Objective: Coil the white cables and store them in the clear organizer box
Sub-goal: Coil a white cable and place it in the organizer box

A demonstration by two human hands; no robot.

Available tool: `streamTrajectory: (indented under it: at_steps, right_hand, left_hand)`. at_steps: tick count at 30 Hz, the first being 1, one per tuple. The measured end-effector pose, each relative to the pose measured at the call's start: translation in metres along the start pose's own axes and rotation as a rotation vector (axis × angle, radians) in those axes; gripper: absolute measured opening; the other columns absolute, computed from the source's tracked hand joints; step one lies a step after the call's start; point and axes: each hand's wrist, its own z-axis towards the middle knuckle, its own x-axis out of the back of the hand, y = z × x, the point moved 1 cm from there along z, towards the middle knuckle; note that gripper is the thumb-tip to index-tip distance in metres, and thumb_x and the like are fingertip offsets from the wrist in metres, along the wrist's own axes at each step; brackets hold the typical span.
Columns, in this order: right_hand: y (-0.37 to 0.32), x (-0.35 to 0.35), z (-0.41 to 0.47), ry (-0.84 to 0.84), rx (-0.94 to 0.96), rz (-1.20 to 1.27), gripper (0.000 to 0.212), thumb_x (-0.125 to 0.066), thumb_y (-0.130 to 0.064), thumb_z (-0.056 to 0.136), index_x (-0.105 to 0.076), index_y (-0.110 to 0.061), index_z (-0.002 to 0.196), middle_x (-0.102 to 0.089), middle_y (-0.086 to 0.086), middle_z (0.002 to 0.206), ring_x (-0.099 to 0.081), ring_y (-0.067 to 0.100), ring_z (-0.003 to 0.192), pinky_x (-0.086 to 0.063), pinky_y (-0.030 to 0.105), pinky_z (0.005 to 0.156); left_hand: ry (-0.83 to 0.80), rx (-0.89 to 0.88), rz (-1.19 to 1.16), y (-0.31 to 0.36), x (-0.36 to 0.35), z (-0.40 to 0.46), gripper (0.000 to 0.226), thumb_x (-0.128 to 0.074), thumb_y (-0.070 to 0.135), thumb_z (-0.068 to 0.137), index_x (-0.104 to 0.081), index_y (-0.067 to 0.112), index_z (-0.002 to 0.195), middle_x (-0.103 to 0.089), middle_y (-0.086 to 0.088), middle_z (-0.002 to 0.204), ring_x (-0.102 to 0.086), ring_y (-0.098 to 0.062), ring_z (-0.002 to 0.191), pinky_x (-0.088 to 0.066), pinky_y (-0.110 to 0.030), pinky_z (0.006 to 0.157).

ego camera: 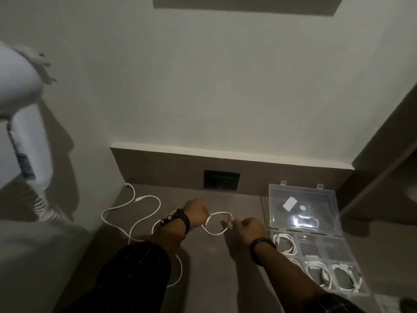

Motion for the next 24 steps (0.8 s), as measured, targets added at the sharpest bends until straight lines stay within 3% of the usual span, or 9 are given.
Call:
streamTrajectory:
  at_steps: [3,5,8,10,11,13,15,18,24]
  right_hand:
    - [-0.003,-0.007,0.015,-0.007,-0.047,-0.056,0.048,-0.053,-0.052,0.087,-0.056,-0.017,0.054,-0.055,-0.001,0.055,-0.052,0.013,0.054,-0.032,0.024,0.048]
    - [-0.008,-0.014,0.02,-0.034,-0.088,0.026,0.042,-0.055,-0.048,0.088,-0.059,-0.017,0.059,-0.062,0.001,0.062,-0.059,0.016,0.06,-0.042,0.027,0.055]
    - [-0.017,-0.022,0.032,-0.064,-0.084,0.2,0.024,-0.054,-0.026,0.093,-0.064,-0.012,0.076,-0.069,0.009,0.078,-0.066,0.025,0.072,-0.056,0.037,0.067]
    - [-0.028,-0.023,0.033,-0.096,-0.047,0.419,0.021,-0.048,-0.015,0.095,-0.061,-0.004,0.083,-0.067,0.01,0.076,-0.063,0.019,0.066,-0.055,0.025,0.057]
    - [-0.035,-0.021,0.033,-0.127,-0.003,0.515,0.021,-0.046,-0.01,0.096,-0.058,-0.002,0.081,-0.064,0.008,0.069,-0.059,0.016,0.058,-0.051,0.018,0.049]
    - [-0.048,-0.012,0.031,-0.18,0.11,0.647,0.023,-0.043,-0.004,0.097,-0.055,-0.002,0.077,-0.057,0.007,0.058,-0.055,0.011,0.047,-0.047,0.015,0.044]
    - [-0.055,0.001,0.032,-0.195,0.199,0.664,0.025,-0.044,-0.004,0.097,-0.053,-0.005,0.074,-0.052,0.006,0.055,-0.052,0.01,0.045,-0.047,0.02,0.047]
    - [-0.06,0.022,0.035,-0.191,0.265,0.592,0.026,-0.046,-0.008,0.097,-0.054,-0.011,0.073,-0.048,0.002,0.056,-0.045,0.011,0.046,-0.042,0.026,0.049]
    - [-0.066,0.039,0.015,-0.253,0.324,0.59,0.021,-0.051,-0.015,0.096,-0.062,-0.006,0.081,-0.046,0.002,0.058,-0.041,0.005,0.043,-0.037,0.021,0.043]
  left_hand:
    - [-0.031,0.01,-0.105,-0.012,-0.005,0.016,0.032,-0.062,0.032,0.087,-0.061,0.015,0.059,-0.063,-0.009,0.071,-0.059,-0.027,0.073,-0.052,-0.041,0.08]
    - [-0.023,0.017,-0.126,-0.017,-0.007,0.025,0.034,-0.063,0.038,0.082,-0.063,0.011,0.061,-0.066,-0.01,0.073,-0.062,-0.028,0.074,-0.052,-0.043,0.08]
    - [0.032,0.039,-0.173,-0.027,-0.011,0.046,0.043,-0.068,0.043,0.073,-0.069,0.012,0.103,-0.07,-0.013,0.113,-0.063,-0.03,0.107,-0.05,-0.044,0.095]
    - [0.054,0.095,-0.239,-0.031,-0.011,0.058,0.075,-0.075,0.041,0.072,-0.047,0.014,0.136,-0.055,-0.01,0.137,-0.051,-0.03,0.126,-0.043,-0.041,0.105]
    - [0.041,0.11,-0.273,-0.031,-0.01,0.063,0.082,-0.078,0.04,0.07,-0.042,0.013,0.139,-0.053,-0.01,0.137,-0.05,-0.03,0.126,-0.042,-0.039,0.105]
    - [-0.06,0.086,-0.38,-0.025,-0.001,0.07,0.063,-0.079,0.033,0.072,-0.055,0.009,0.124,-0.063,-0.011,0.119,-0.06,-0.031,0.111,-0.049,-0.041,0.096]
    - [-0.245,0.09,-0.605,-0.019,0.006,0.069,0.031,-0.076,0.03,0.077,-0.066,0.008,0.097,-0.072,-0.011,0.09,-0.07,-0.025,0.08,-0.055,-0.035,0.074]
    - [-0.347,0.098,-0.833,-0.01,0.009,0.055,0.028,-0.079,0.042,0.069,-0.072,0.016,0.075,-0.066,0.0,0.061,-0.062,-0.013,0.055,-0.052,-0.027,0.058]
    - [-0.271,-0.012,-1.061,0.02,0.031,0.021,0.054,-0.071,0.06,0.068,-0.053,0.016,0.043,-0.057,-0.004,0.061,-0.06,-0.018,0.062,-0.055,-0.038,0.074]
